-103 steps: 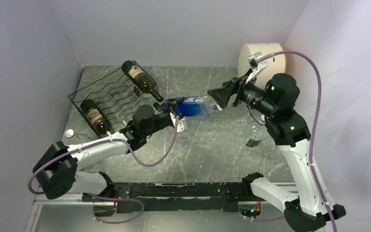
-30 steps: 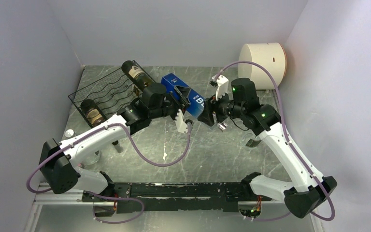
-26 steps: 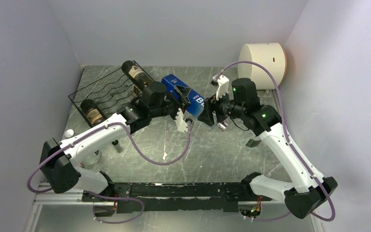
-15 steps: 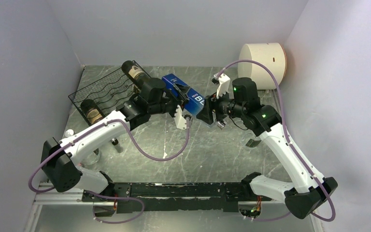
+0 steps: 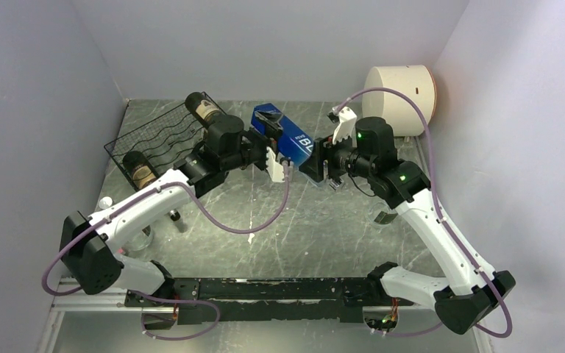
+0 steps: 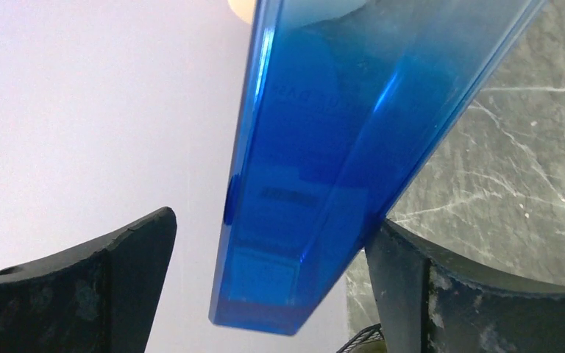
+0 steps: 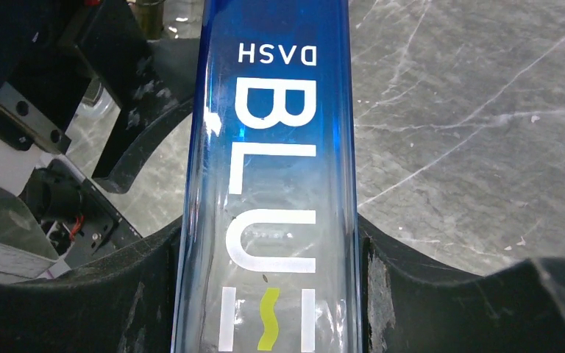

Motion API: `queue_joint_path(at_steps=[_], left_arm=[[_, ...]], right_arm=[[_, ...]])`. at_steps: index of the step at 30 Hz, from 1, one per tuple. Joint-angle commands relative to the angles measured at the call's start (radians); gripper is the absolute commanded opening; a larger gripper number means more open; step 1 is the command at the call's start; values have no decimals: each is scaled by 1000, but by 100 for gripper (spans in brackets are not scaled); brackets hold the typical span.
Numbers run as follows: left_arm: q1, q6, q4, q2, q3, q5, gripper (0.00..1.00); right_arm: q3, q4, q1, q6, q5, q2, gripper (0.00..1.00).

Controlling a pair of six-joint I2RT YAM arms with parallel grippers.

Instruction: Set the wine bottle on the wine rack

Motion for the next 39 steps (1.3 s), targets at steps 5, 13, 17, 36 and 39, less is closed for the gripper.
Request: queue_joint_path(at_steps=[5, 13, 17, 36, 39], left_arm=[[6, -224, 258, -128, -98, -70, 100], [7, -777, 425, -248, -156, -354, 99], [8, -1133, 132, -199, 66, -599, 99], [8, -1397, -235, -492, 203, -760, 99], [7, -1390, -255, -519, 197, -766, 100]], right_arm=[[46, 141, -5, 26, 117, -35, 0], [36, 199, -5, 14, 53, -11, 0], [24, 272, -5, 24, -26, 8, 0], [75, 771, 349, 150, 208, 348, 0], [149, 794, 389, 159, 279, 470, 0]])
